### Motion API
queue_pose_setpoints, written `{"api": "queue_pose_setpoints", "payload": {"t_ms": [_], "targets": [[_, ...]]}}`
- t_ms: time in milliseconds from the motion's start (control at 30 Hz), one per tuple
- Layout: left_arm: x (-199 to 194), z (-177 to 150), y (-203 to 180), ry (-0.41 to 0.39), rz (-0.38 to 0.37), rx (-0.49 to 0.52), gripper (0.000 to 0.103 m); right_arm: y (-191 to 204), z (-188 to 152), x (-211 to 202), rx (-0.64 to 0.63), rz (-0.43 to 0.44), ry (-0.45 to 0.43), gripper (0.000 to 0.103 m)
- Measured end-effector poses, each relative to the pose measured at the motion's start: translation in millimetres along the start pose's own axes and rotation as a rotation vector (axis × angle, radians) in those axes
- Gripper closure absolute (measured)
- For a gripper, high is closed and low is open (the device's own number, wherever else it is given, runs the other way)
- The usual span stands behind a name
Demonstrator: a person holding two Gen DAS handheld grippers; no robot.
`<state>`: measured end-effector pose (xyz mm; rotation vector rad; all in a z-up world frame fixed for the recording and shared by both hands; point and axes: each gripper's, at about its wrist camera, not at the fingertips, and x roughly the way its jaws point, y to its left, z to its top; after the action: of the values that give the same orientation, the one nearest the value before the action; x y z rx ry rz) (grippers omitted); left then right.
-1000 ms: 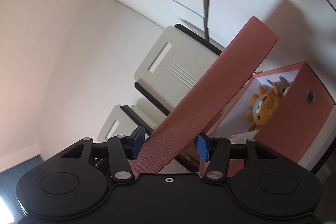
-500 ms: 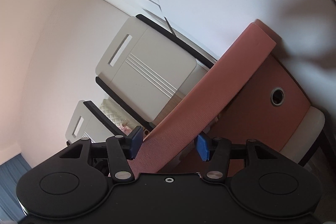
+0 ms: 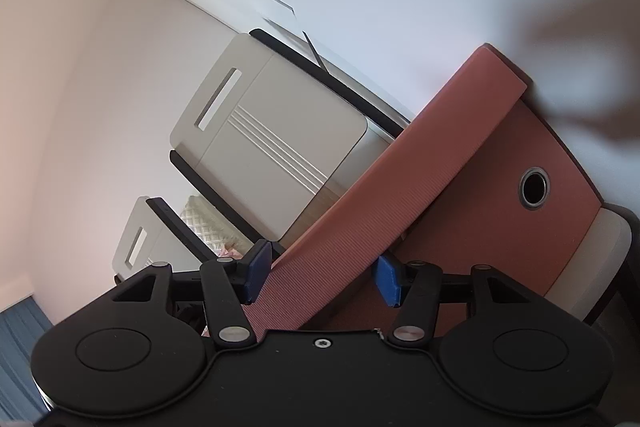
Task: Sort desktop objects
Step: 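Carry the pink lid over the box with both tools, rotating it level, then lower the lid onto the box rim with both tools and open them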
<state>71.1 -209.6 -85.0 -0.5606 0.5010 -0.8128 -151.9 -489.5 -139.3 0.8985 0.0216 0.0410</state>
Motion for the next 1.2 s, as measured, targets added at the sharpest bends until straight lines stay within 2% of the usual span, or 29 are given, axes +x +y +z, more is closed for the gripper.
{"api": "queue_pose_setpoints", "payload": {"t_ms": [200,267,300,333,367,467,667,833,867,933,1033,1133,1200], "targets": [[1,0,6,-0.011,-0.02,-0.014,0.033,8,-2,0,-0.037,-0.032,-0.003,0.041],[1,0,6,-0.009,-0.023,-0.012,0.033,11,-3,-6,-0.07,-0.062,-0.008,0.028],[0,0,7,-0.007,-0.025,-0.011,0.033,12,-3,-10,-0.08,-0.07,-0.011,0.026],[0,0,7,-0.006,-0.027,-0.01,0.033,10,-3,-13,-0.081,-0.063,-0.012,0.029],[0,0,7,-0.005,-0.029,-0.009,0.033,9,-3,-16,-0.08,-0.06,-0.015,0.041],[-1,1,6,0.0,-0.021,-0.015,0.033,5,0,-21,-0.082,-0.084,-0.029,0.05],[-4,7,5,0.033,-0.02,-0.014,0.031,2,-1,-21,-0.071,-0.092,-0.017,0.049],[-8,6,-5,0.096,0.099,0.048,0.022,-1,-4,-20,-0.037,-0.08,0.004,0.045],[-7,5,-5,0.121,0.102,0.039,0.021,-2,-5,-19,-0.029,-0.078,0.008,0.04],[-6,3,-6,0.141,0.109,0.047,0.02,-3,-6,-16,-0.013,-0.072,0.017,0.038],[-5,4,-6,0.165,0.114,0.044,0.02,-4,-8,-13,0.001,-0.078,0.026,0.03],[-4,3,-4,0.163,0.122,0.041,0.019,-5,-10,-12,0.012,-0.094,0.018,0.03],[0,1,-6,0.16,0.145,0.054,0.018,-4,-11,-12,0.007,-0.103,0.006,0.042]]}}
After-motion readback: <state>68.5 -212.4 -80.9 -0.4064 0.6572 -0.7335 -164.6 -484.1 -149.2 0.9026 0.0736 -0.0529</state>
